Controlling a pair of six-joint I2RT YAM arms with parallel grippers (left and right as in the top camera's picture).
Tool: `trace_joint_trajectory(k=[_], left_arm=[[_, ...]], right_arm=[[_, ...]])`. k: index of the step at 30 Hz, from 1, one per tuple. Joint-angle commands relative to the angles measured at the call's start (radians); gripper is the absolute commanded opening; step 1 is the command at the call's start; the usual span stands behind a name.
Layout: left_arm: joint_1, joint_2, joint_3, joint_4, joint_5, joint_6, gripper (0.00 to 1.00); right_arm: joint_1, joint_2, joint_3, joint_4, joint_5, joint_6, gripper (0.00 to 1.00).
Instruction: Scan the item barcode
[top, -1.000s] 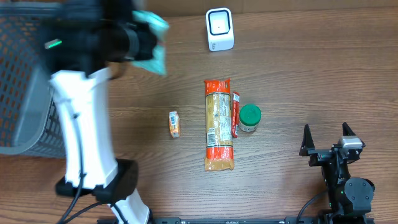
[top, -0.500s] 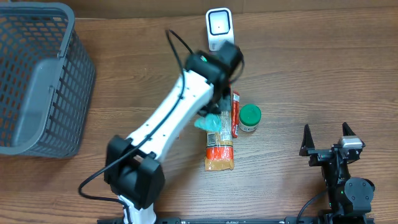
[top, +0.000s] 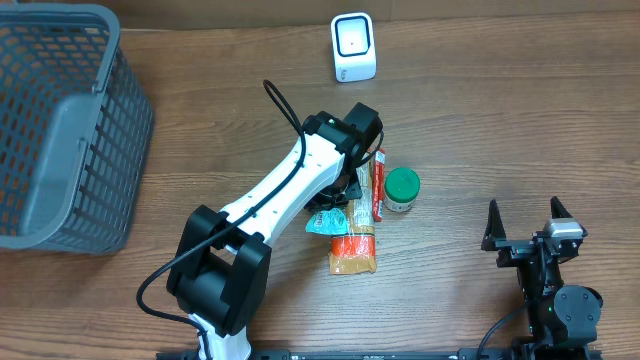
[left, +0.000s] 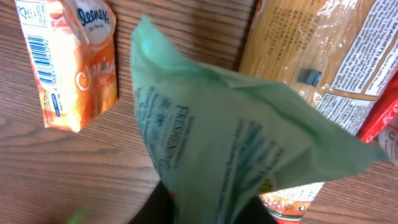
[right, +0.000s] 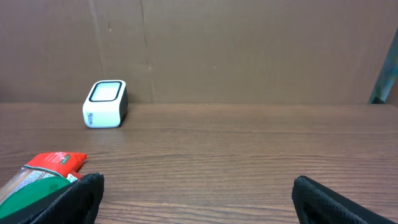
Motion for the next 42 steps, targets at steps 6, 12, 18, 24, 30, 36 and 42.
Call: trace_joint_trajectory(k=[6, 12, 18, 24, 30, 36, 42], left_arm=[[0.006, -0.007, -0.001, 0.0, -0.001, 0.017, 0.68], [0.017, -0.01, 0.112, -0.058, 0.008, 0.08, 0.71], [0.073, -0.065, 0.302, -0.15, 0.001, 0.126, 0.72], [0.21, -0.191, 0.371, -0.201, -0.108, 0.188, 0.68], [0.412, -0.298, 0.371, -0.278, -0.25, 0.192, 0.13], [0.568, -0.306, 0.368, -0.299, -0.233, 0.317, 0.04], [0.626, -0.296, 0.36, -0.287, -0.235, 0.362, 0.07]], right_arm=[[-0.005, -0.01, -0.011, 0.007, 0.001, -0.001, 1.0], [-0.005, -0.01, -0.011, 0.007, 0.001, -0.001, 1.0], [-0.005, -0.01, -0.011, 0.007, 0.001, -0.001, 1.0], [-0.006, -0.01, -0.011, 0.007, 0.001, -0.001, 1.0], [-0.005, -0.01, -0.011, 0.007, 0.001, -0.001, 1.0], [-0.005, -0.01, -0.011, 0.007, 0.001, -0.001, 1.0], [-0.006, -0.01, -0.011, 0.007, 0.001, -0.001, 1.0]])
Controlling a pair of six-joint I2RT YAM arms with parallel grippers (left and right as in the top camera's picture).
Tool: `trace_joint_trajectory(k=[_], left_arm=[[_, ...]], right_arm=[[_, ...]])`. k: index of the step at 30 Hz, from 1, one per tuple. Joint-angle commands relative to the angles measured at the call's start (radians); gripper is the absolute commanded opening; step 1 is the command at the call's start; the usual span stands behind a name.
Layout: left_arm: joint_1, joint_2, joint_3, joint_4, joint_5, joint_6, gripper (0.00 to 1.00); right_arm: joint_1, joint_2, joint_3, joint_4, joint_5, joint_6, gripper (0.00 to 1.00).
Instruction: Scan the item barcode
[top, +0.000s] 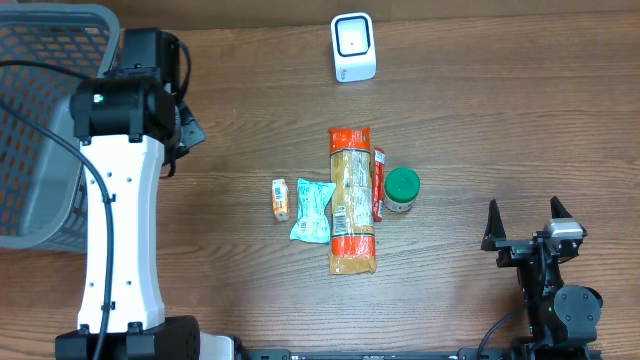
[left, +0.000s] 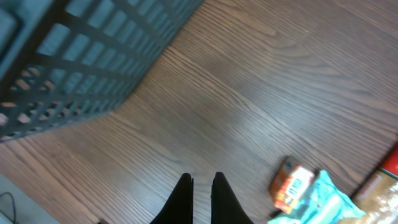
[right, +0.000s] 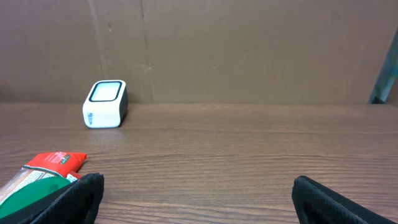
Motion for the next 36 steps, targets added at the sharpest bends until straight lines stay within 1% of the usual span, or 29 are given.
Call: trace_joint_trajectory(k=[1, 2, 4, 5, 6, 7, 26, 30, 34, 35, 36], left_arm=[[0.013, 0.013, 0.004, 0.002, -0.016, 0.077, 0.19], [0.013, 0.013, 0.004, 0.002, -0.016, 0.088, 0.27], [0.013, 0.013, 0.004, 0.002, -0.016, 0.087, 0.47], [0.013, 0.013, 0.004, 0.002, -0.016, 0.087, 0.59], [0.012, 0.013, 0.004, 0.002, -0.016, 0.087, 0.86], [0.011, 0.013, 0.004, 0.002, -0.016, 0.087, 1.0], [0.011, 0.013, 0.004, 0.002, -0.016, 0.087, 1.0], [0.011, 0.013, 0.004, 0.002, -0.016, 0.087, 1.0], [0.011, 0.013, 0.004, 0.002, -0.016, 0.087, 1.0], [0.011, 0.013, 0.004, 0.002, -0.016, 0.087, 0.99], [0.011, 0.013, 0.004, 0.002, -0.016, 0.087, 0.99]], right_arm=[[-0.005, -0.01, -0.011, 0.006, 0.001, -0.002, 1.0], [-0.005, -0.01, -0.011, 0.006, 0.001, -0.002, 1.0], [-0.005, -0.01, -0.011, 0.006, 0.001, -0.002, 1.0], [-0.005, -0.01, -0.011, 0.006, 0.001, -0.002, 1.0], [-0.005, -0.01, -0.011, 0.006, 0.001, -0.002, 1.0], [-0.005, -0.01, -0.011, 0.006, 0.001, -0.002, 1.0], [-0.006, -0.01, -0.011, 0.006, 0.0, -0.001, 1.0], [-0.005, -0.01, -0.011, 0.008, -0.05, -0.001, 1.0], [-0.005, -0.01, -0.011, 0.009, -0.052, -0.001, 1.0], [-0.005, -0.01, -0.011, 0.009, -0.052, 0.007, 1.0], [-0.005, -0.01, -0.01, 0.009, -0.052, 0.053, 1.0]])
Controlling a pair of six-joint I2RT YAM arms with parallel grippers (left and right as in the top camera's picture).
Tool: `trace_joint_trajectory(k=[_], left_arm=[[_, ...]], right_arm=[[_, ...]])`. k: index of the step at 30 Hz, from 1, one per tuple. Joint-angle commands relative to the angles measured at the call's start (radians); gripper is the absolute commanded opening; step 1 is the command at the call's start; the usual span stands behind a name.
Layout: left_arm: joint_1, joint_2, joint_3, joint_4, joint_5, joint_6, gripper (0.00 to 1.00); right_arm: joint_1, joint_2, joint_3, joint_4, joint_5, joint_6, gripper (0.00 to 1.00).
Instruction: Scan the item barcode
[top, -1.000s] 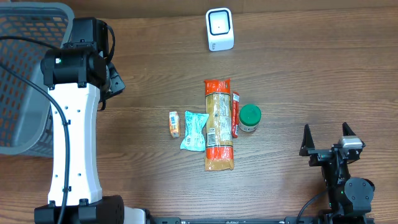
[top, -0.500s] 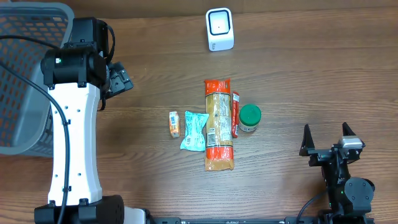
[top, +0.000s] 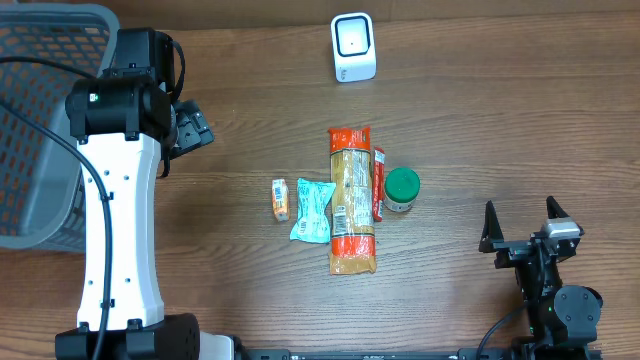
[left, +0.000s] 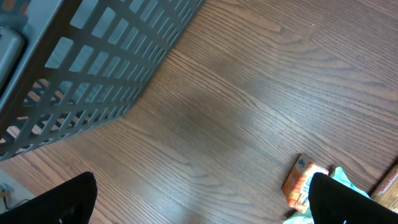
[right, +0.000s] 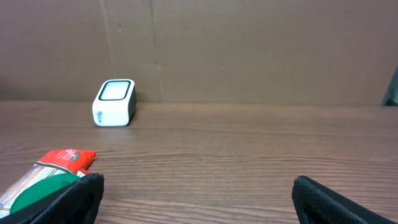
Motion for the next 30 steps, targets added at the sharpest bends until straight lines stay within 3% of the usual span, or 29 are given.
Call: trace_joint_trajectory(k=[1, 4, 8, 14, 21, 30], left_arm=[[0.002, 0.008, 0.004, 0.0, -0.013, 0.019, 1.0], [0.002, 0.008, 0.004, 0.0, -0.013, 0.019, 1.0], [0.002, 0.008, 0.004, 0.0, -0.013, 0.019, 1.0], [0.002, 0.008, 0.004, 0.0, -0.013, 0.019, 1.0], [0.002, 0.008, 0.004, 0.0, -0.013, 0.019, 1.0], [0.002, 0.008, 0.004, 0.0, -0.013, 0.019, 0.99]], right_arm=[[-0.005, -0.01, -0.006, 0.006, -0.02, 0.122, 1.0], [-0.005, -0.01, 0.044, -0.044, -0.132, 0.171, 1.0], [-0.006, -0.01, 0.172, -0.103, -0.125, 0.178, 1.0], [-0.006, 0.072, 0.531, -0.33, -0.1, 0.18, 1.0], [-0.006, 0.364, 1.076, -0.742, -0.1, 0.134, 1.0], [-0.005, 0.822, 1.567, -1.27, -0.111, 0.129, 1.0]])
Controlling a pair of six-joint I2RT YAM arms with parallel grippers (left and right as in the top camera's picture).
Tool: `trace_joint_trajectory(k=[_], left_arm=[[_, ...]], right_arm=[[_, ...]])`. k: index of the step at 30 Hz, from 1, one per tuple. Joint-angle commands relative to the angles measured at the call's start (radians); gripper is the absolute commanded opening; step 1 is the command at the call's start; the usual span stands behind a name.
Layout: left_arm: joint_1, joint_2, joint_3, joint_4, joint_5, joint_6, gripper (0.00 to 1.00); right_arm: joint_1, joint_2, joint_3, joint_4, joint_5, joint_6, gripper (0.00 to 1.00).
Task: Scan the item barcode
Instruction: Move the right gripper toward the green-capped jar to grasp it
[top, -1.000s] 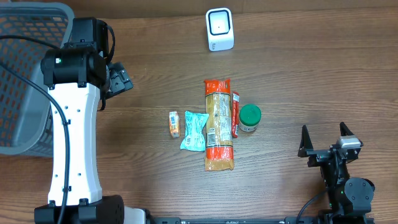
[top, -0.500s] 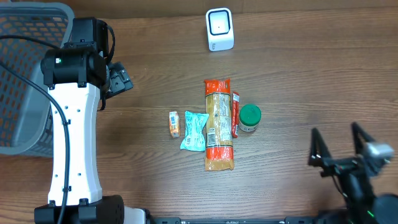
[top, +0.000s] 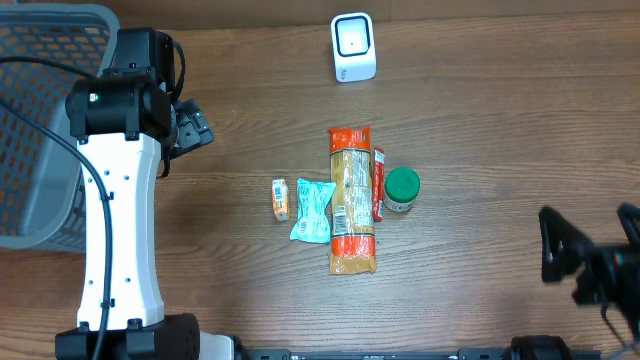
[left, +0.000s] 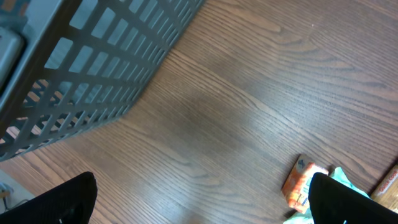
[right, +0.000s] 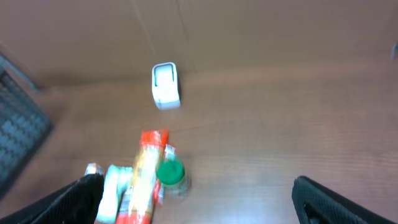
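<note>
The white barcode scanner stands at the table's far edge and shows in the right wrist view. Mid-table lie an orange tissue pack, a green pouch, a long spaghetti packet and a green-lidded jar. My left gripper hangs open and empty beside the basket, well left of the items; its view catches the tissue pack. My right gripper is raised at the front right, open and empty, looking down at the blurred jar and spaghetti.
A grey mesh basket fills the far left corner, its wall close to my left gripper. A black cable runs along the left arm. A brown board backs the table behind the scanner.
My right arm has risen from its low rest at the front right; its camera now looks down on the items and scanner. The left arm and the items have not moved.
My left gripper was shut on the green pouch among the items. Then it was over by the basket, shut and empty, with the pouch lying between tissue pack and spaghetti. Then it stood open there. Now the right arm is lifted.
</note>
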Motion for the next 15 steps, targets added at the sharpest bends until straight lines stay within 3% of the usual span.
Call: trace_joint_trajectory(k=[1, 6, 9, 13, 15], left_arm=[[0.002, 0.008, 0.005, -0.002, -0.013, 0.019, 1.0], [0.002, 0.008, 0.005, -0.002, -0.013, 0.019, 1.0], [0.002, 0.008, 0.005, -0.002, -0.013, 0.018, 0.99], [0.002, 0.008, 0.005, -0.002, -0.013, 0.019, 1.0], [0.002, 0.008, 0.005, -0.002, -0.013, 0.018, 0.99]], right_arm=[[-0.005, 0.151, 0.097, -0.06, -0.035, -0.008, 1.0], [-0.005, 0.262, 0.11, -0.127, -0.275, -0.01, 0.98], [-0.005, 0.336, 0.11, -0.207, -0.239, -0.006, 0.63], [-0.005, 0.416, 0.109, -0.251, -0.237, 0.0, 0.47], [-0.005, 0.47, 0.109, -0.256, -0.237, -0.001, 0.47]])
